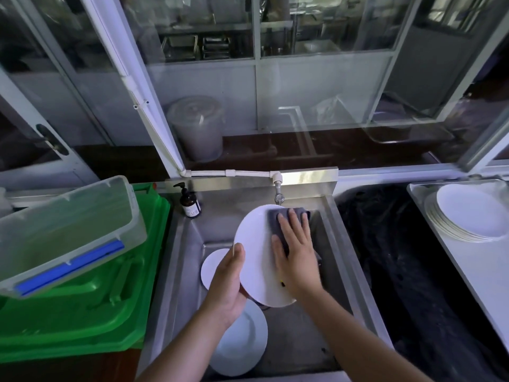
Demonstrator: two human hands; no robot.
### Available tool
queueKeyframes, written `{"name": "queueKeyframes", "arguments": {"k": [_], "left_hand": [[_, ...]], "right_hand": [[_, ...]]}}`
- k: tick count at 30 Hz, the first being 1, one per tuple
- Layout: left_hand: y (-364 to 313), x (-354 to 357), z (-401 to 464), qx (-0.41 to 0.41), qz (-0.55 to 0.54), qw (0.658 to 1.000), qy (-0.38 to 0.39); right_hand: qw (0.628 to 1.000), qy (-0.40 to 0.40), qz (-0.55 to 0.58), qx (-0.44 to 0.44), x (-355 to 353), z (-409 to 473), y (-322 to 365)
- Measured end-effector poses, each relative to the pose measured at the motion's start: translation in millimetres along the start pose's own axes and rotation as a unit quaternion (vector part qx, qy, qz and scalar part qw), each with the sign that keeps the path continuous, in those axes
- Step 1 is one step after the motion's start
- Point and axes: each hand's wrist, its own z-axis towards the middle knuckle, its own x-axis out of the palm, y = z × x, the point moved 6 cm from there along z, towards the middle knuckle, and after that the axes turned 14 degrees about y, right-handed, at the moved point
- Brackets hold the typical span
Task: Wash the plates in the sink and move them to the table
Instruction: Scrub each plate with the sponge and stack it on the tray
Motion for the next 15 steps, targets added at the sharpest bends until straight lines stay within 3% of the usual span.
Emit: {"name": "queueKeyframes", "arguments": {"k": [2,5,7,9,12,13,15], "left_hand": [[0,2,4,-0.010,0.003,1.000,-0.006],[-2,-2,5,-0.021,-0.023,1.000,0.002],[-2,-4,2,-0.031,-0.031,0.999,0.011],[-1,-5,0,-0.034,-0.029,0.999,0.011],[1,1,0,-0.031,-0.001,0.999,0.013],[0,4,0,-0.029,0.008,0.999,0.012],[-1,3,2,-0.020,0.008,1.000,0.007]], "right_hand": [[0.999,0.021,0.015,-0.020,18,-3,26],[0.975,0.083,-0.047,-0.202,33,-17,55],[0.961,0.103,-0.093,-0.240,19,-4,45],[0.973,0.098,-0.118,-0.174,3,12,27],[0.998,0.066,-0.014,0.009,0,16,18],[0.998,0.061,0.006,0.017,5,10,26],[0.995,0.074,-0.013,-0.073,17,-7,46]]}}
